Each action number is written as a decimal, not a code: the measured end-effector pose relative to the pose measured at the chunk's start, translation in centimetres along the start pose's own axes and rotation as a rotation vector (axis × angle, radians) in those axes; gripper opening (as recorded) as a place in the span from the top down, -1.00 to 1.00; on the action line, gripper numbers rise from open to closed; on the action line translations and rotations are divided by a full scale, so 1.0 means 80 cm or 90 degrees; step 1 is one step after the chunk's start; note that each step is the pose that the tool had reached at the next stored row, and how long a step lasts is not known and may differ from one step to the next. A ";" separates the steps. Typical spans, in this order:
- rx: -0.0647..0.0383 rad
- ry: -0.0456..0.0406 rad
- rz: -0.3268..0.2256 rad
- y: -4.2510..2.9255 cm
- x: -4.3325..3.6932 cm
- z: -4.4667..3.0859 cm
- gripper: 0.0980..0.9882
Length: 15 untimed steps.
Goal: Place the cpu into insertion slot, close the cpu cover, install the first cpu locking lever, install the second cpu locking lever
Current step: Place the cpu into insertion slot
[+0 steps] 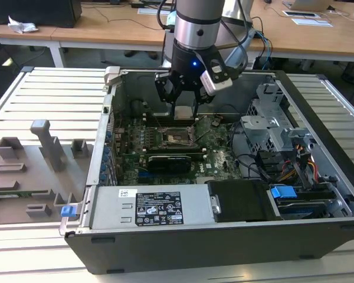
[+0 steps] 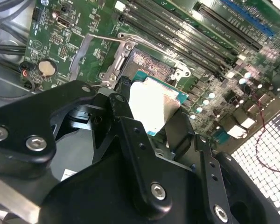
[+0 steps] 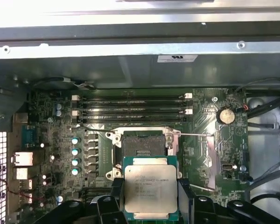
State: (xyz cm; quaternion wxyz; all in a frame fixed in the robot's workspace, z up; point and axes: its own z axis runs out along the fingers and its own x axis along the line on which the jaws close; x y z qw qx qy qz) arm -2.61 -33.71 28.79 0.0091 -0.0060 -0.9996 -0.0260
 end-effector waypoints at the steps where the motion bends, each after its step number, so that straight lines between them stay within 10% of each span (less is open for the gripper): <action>1: 0.001 0.0001 -0.001 0.0020 0.000 0.0016 0.00; 15: 0.004 0.0004 -0.007 0.0062 -0.001 0.0356 0.00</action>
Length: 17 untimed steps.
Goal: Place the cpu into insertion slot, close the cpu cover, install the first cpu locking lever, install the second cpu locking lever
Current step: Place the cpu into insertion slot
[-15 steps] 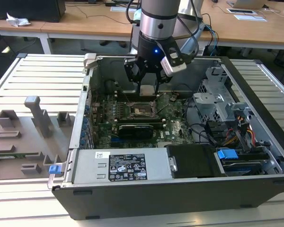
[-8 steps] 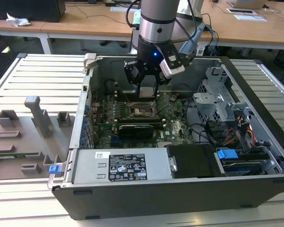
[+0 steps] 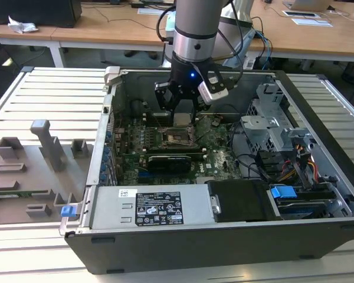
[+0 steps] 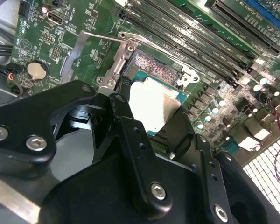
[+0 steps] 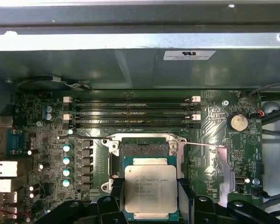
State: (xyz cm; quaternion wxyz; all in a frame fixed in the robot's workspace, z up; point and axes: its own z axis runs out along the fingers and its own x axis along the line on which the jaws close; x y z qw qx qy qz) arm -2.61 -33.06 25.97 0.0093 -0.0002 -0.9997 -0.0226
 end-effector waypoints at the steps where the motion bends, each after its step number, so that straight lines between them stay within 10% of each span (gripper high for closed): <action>1: 0.000 0.0000 0.000 0.0001 0.000 0.0031 0.00; 12: 0.000 -0.0003 0.007 0.0002 0.000 0.0048 0.00; 17: -0.001 -0.0030 0.066 0.0002 0.000 0.0048 0.00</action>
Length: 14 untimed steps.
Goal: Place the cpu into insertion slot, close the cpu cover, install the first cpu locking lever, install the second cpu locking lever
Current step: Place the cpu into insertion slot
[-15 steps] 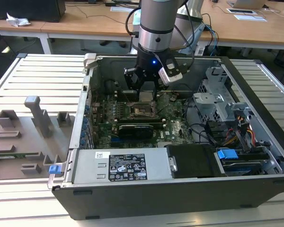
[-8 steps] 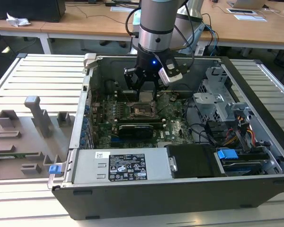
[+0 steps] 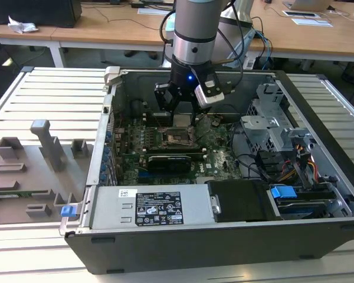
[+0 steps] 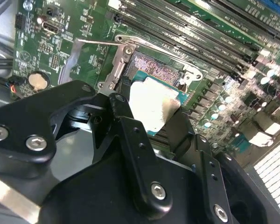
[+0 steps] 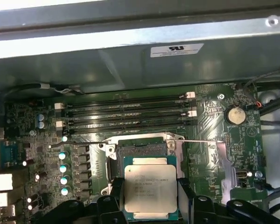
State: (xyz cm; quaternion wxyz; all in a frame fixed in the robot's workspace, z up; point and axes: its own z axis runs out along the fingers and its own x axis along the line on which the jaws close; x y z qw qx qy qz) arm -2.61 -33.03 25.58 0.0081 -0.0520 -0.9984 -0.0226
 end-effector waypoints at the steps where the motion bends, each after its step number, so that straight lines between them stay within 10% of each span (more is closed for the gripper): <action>1: 0.000 -0.0006 0.014 0.0000 0.000 0.0000 0.00; 14: -0.001 -0.0068 0.152 0.0000 0.000 0.0004 0.00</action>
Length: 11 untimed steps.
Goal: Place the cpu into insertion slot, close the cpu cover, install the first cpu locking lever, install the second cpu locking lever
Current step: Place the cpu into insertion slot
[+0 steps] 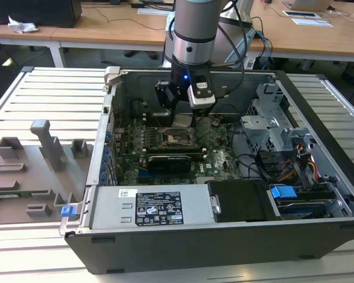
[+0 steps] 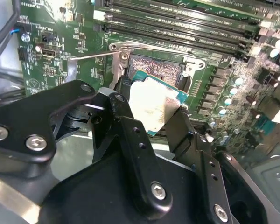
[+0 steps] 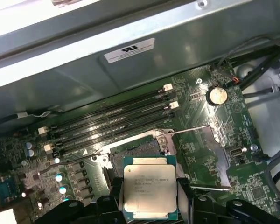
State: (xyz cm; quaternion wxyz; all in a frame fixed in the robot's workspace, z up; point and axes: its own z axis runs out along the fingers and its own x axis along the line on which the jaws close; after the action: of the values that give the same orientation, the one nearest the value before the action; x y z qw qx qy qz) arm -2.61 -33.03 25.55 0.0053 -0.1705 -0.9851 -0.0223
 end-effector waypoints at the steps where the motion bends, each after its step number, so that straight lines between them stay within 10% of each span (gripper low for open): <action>1: 0.000 -0.0006 0.012 0.0000 0.000 0.0001 0.00; 11: -0.001 -0.0039 0.088 0.0000 0.000 0.0007 0.00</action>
State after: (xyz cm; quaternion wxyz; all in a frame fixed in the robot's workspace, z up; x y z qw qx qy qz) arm -2.61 -33.03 25.50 0.0037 -0.2384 -0.9709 -0.0225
